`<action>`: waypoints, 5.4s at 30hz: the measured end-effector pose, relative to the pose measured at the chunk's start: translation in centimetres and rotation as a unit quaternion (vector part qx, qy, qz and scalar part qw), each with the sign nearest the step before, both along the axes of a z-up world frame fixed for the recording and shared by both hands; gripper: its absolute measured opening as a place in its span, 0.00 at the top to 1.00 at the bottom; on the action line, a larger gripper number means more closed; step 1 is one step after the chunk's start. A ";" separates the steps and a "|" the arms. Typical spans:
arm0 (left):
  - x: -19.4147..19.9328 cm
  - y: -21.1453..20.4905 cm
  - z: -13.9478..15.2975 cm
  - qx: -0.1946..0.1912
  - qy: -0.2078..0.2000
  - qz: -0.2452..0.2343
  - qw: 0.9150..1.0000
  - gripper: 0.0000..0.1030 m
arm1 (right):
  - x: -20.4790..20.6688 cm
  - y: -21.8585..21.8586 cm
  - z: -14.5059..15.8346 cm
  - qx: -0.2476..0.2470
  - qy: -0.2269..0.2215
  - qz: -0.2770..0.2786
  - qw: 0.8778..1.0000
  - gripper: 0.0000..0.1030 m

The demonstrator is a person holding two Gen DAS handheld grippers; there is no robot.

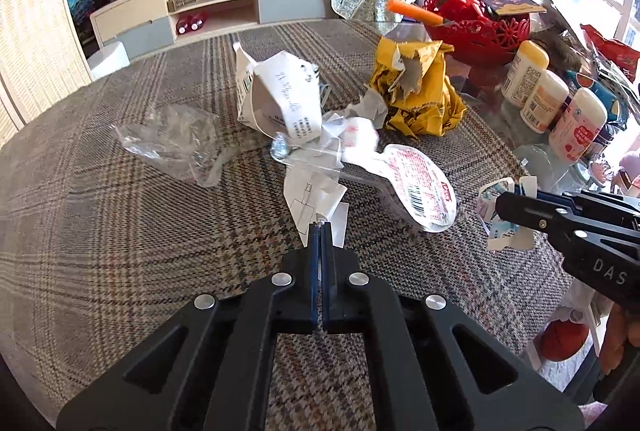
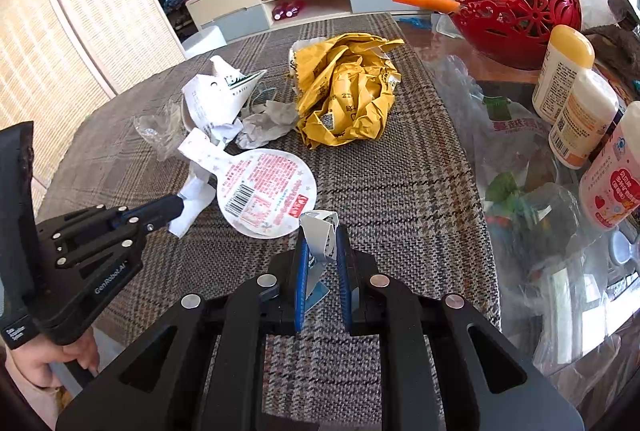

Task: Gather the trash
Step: 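Carry the paper and wrapper toward the bin with both grippers, then open both grippers above the black bin to drop paper and wrapper, then grasp the clear plastic bag with the left gripper while the right gripper grasps the round white lid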

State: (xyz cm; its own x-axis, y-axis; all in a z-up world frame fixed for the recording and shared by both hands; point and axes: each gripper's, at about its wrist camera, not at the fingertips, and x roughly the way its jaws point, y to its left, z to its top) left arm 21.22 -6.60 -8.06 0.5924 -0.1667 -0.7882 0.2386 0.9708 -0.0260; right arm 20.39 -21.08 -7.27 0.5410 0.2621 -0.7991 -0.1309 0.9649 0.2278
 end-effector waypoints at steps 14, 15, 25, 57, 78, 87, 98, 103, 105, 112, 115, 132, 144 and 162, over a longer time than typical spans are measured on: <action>-6.5 2.5 8.4 0.005 -0.061 0.027 0.998 1.00 | -4.8 1.3 6.1 0.016 -0.039 0.017 0.999 0.86; -7.1 2.5 8.9 0.005 -0.064 0.027 0.998 1.00 | -5.3 1.4 6.7 0.017 -0.043 0.017 0.999 0.86; -15.7 3.0 11.5 -0.021 -0.075 0.030 0.997 1.00 | -12.8 1.8 10.2 0.008 -0.069 0.025 0.997 0.86; -25.2 3.5 -7.0 -0.094 0.071 0.030 0.993 1.00 | -20.2 4.7 -5.1 -0.011 0.042 0.053 0.998 0.86; -23.3 4.3 -11.5 -0.093 0.121 0.043 0.987 0.93 | -17.7 7.4 -10.0 -0.005 0.103 0.050 0.993 0.81; -24.0 5.0 -9.6 -0.080 0.086 0.055 0.992 0.52 | -17.6 6.3 -9.0 0.002 0.087 0.033 0.996 0.29; -24.0 7.1 -3.6 -0.072 0.039 0.074 0.994 0.08 | -17.7 2.4 -3.4 0.012 0.048 0.008 0.999 0.03; -21.7 8.1 0.1 -0.069 0.022 0.079 0.994 0.08 | -16.2 0.9 1.3 0.012 0.007 -0.005 1.000 0.03; -20.5 8.5 1.5 -0.068 0.016 0.082 0.994 0.08 | -14.9 0.5 3.0 0.014 -0.007 -0.009 1.000 0.03; -14.3 10.0 6.6 -0.061 -0.016 0.090 0.994 0.08 | -10.2 0.8 6.9 -0.001 -0.051 -0.002 0.999 0.03; -11.7 10.0 8.1 -0.045 -0.032 0.088 0.995 0.08 | -7.7 1.5 6.9 -0.024 -0.064 0.009 0.998 0.03; 4.4 11.1 4.7 -0.011 -0.015 0.134 0.991 0.08 | 2.2 5.6 -0.2 -0.067 -0.029 0.045 0.996 0.03; 10.6 9.8 0.8 0.014 0.012 0.126 0.992 0.08 | 5.9 7.9 -2.8 -0.076 -0.019 0.090 0.993 0.03; 12.1 8.2 -1.2 -0.013 0.037 0.078 0.996 0.75 | 5.4 8.9 -3.2 -0.082 -0.033 0.107 0.990 0.32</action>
State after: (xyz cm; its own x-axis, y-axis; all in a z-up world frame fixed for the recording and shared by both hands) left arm 33.28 1.62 -9.23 0.5533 -0.0988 -0.8271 0.0813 0.9946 -0.0644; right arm 25.83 -12.14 -10.47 0.5401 0.2458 -0.8049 -0.3451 0.9370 0.0545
